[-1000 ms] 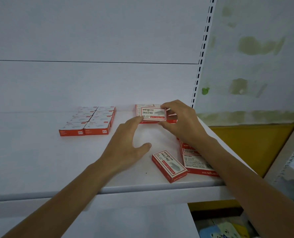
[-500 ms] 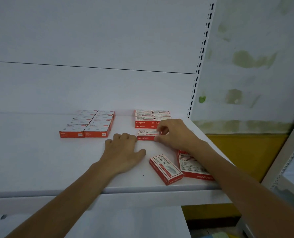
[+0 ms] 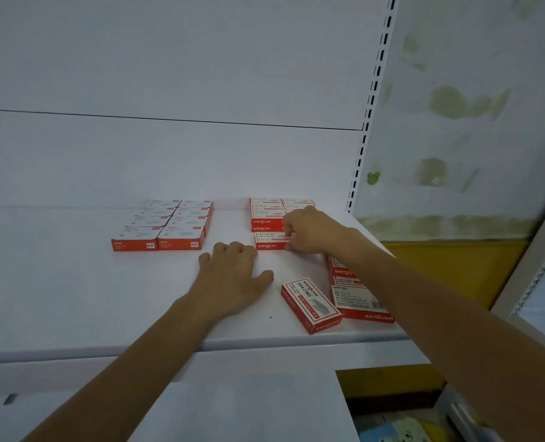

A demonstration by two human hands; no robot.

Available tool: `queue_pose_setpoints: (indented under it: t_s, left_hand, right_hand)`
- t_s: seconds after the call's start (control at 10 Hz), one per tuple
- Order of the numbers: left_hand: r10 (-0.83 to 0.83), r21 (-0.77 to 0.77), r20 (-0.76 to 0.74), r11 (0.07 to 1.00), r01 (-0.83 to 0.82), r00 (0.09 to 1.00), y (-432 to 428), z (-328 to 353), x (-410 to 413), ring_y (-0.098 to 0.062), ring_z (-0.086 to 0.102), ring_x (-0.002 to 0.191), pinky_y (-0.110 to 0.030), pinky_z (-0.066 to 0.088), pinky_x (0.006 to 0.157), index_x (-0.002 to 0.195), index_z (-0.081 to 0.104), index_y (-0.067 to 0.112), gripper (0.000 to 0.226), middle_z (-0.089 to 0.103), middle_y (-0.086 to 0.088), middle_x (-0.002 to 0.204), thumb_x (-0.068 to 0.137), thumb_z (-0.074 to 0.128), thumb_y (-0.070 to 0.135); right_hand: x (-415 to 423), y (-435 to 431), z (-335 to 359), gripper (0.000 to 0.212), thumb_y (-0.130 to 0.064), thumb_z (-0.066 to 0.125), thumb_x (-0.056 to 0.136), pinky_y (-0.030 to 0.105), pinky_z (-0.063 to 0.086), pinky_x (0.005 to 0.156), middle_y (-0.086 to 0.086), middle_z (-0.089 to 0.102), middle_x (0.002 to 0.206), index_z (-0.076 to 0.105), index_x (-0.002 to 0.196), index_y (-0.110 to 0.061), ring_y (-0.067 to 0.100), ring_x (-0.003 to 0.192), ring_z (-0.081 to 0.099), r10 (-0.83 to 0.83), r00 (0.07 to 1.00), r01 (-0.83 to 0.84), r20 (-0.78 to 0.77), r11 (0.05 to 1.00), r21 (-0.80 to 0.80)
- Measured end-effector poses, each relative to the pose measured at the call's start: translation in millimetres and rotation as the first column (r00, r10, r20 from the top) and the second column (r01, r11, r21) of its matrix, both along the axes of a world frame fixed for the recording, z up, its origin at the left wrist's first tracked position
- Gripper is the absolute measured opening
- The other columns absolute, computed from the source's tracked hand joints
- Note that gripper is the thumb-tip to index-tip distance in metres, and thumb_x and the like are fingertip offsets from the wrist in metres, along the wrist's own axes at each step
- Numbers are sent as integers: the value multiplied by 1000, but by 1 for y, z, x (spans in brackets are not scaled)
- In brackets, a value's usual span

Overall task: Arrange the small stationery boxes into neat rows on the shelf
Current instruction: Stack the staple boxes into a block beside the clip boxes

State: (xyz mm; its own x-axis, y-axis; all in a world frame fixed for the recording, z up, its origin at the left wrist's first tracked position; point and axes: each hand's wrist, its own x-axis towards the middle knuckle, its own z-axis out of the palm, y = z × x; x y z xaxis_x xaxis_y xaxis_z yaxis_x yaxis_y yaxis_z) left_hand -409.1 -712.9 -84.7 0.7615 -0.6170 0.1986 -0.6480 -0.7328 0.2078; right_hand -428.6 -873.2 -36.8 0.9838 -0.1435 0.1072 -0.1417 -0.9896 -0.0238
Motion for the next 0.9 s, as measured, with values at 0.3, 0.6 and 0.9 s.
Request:
queue_pose_setpoints:
  t_s: [0.3,0.6,0.9]
  left_hand:
    - [-4,5,3,1000,4,1000,0,-1,1,-21,33,126,-42,27,104,128,41,19,50,41,-2,139,90,36,51]
    - [-12,-1,-2,1000,12,1000,0,-1,2,-22,33,126,-42,27,103,127,42,19,49,41,-2,138,90,36,50]
    - [-13,-10,-1,1000,13,1000,0,-1,1,-21,34,125,-41,28,102,127,42,18,48,41,-2,138,90,37,48]
  right_hand:
    - [12,-8,-10,24,-17,61,85,29,41,77,12,57,114,57,104,-3,25,99,54,-63,994,48,87,985,166]
    - [16,-16,-16,23,-18,63,84,29,41,78,10,57,111,56,101,-6,23,96,51,-57,990,25,125,970,242]
    - [15,-17,-22,18,-17,61,86,28,42,72,9,58,101,55,98,-6,19,82,50,-22,987,-19,162,969,246]
